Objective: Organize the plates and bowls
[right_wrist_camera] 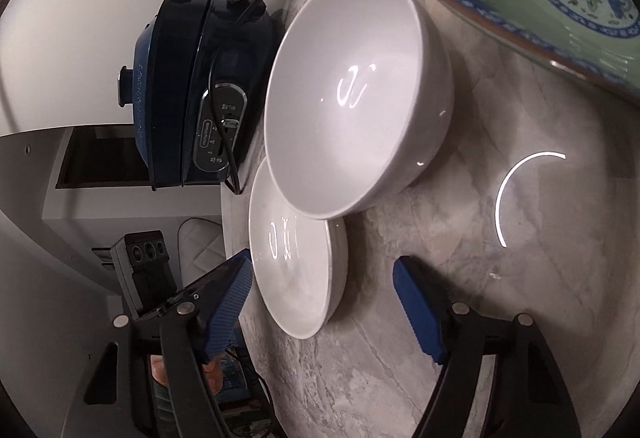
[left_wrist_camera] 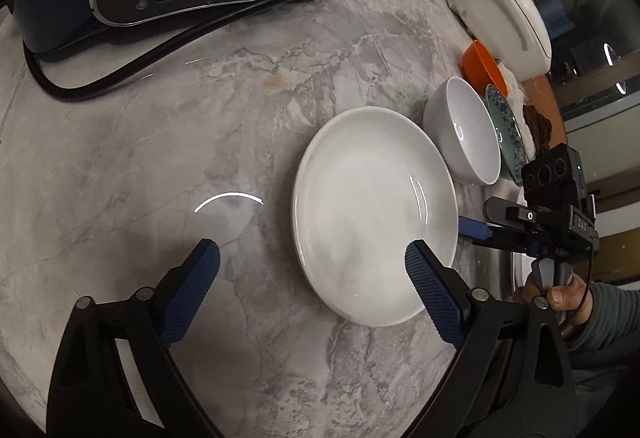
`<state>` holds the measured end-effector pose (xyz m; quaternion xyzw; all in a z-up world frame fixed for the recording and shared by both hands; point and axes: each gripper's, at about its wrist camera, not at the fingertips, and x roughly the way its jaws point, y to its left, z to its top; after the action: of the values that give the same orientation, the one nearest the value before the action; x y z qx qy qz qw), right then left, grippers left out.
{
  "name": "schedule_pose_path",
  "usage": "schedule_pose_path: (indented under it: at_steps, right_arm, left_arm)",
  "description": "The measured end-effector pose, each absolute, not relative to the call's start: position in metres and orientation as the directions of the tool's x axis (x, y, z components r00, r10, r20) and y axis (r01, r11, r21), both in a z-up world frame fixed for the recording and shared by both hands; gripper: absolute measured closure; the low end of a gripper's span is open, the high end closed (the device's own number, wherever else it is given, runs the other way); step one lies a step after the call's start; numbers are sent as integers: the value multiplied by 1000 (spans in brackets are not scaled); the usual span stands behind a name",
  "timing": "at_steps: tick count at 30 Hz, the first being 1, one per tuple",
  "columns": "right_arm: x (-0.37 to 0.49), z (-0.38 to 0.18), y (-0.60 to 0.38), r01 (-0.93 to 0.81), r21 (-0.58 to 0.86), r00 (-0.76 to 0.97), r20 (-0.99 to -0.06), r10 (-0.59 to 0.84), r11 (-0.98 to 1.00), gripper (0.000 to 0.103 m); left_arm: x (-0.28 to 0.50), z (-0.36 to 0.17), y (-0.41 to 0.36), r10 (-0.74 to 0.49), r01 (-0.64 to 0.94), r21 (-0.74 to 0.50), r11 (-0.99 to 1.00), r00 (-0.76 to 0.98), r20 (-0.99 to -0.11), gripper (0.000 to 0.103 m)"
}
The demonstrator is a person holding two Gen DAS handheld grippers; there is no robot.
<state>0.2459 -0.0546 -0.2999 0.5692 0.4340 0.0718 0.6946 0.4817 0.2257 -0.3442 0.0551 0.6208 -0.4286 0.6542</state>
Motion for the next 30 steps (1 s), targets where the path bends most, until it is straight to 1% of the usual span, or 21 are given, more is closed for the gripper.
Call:
schedule_pose_path:
  at_steps: [1, 3, 7, 9, 11, 13, 14, 16, 17, 18, 19, 20, 21, 23, 24, 25, 26, 27, 30]
  right_arm:
    - [248, -302, -54, 390, 858, 613, -513, 602, 334, 30]
    - [252, -304, -55, 384, 864, 615, -502, 608, 325, 31]
    - [260, -302, -53, 380, 858, 609, -514, 605, 347, 33]
    - [262, -302, -52, 380, 851, 597, -525, 607, 363, 41]
    - [262, -302, -50, 377, 847, 588, -531, 610, 374, 44]
    - [263, -302, -49, 375, 847, 588, -532, 609, 378, 47]
    - [263, -302, -49, 370, 845, 586, -535, 608, 386, 47]
    - [264, -301, -48, 361, 841, 580, -541, 608, 403, 48]
    - [264, -301, -49, 362, 840, 580, -543, 608, 405, 50]
    - [264, -302, -50, 367, 840, 579, -543, 608, 400, 54]
    - [264, -303, -51, 377, 838, 576, -546, 608, 395, 57]
    - [264, -305, -51, 387, 834, 570, -551, 609, 393, 64]
    - [264, -306, -52, 395, 830, 564, -558, 609, 394, 69]
    - [265, -306, -52, 397, 821, 552, -570, 608, 410, 74]
    - [265, -307, -52, 402, 816, 545, -578, 607, 416, 78]
    - [265, -308, -52, 408, 812, 539, -583, 608, 416, 80]
    - [265, -309, -53, 416, 809, 537, -587, 606, 415, 84]
    - [264, -309, -54, 425, 803, 533, -595, 602, 417, 88]
    - [264, -308, -53, 425, 794, 524, -608, 597, 435, 90]
  left_arm:
    - [482, -345, 225, -497, 626, -471, 621, -150, -855, 32]
    - [485, -348, 222, -496, 625, -479, 616, -165, -852, 40]
    - [487, -350, 216, -492, 631, -483, 607, -179, -852, 40]
    - [488, -350, 216, -492, 631, -481, 608, -175, -853, 40]
    - [489, -350, 213, -493, 629, -486, 607, -182, -851, 40]
    - [490, -351, 210, -490, 632, -487, 603, -188, -851, 50]
    - [490, -351, 207, -485, 637, -484, 600, -192, -853, 53]
    - [489, -352, 205, -478, 642, -480, 597, -196, -856, 67]
    - [489, -353, 204, -476, 641, -481, 598, -198, -857, 70]
    - [489, -354, 203, -473, 641, -479, 600, -199, -858, 73]
    - [489, -355, 202, -472, 639, -481, 600, -202, -858, 73]
    - [490, -356, 201, -475, 636, -485, 601, -204, -856, 74]
    - [490, -356, 201, -476, 634, -486, 602, -205, -855, 75]
    - [491, -357, 200, -472, 628, -485, 608, -205, -857, 78]
    - [492, -358, 201, -470, 623, -485, 613, -206, -858, 80]
    - [493, -358, 202, -464, 620, -480, 621, -203, -862, 85]
    - [494, -359, 203, -460, 614, -478, 628, -202, -864, 86]
    - [495, -359, 203, -454, 609, -473, 636, -201, -868, 91]
    - [496, -361, 204, -432, 601, -447, 662, -182, -884, 96]
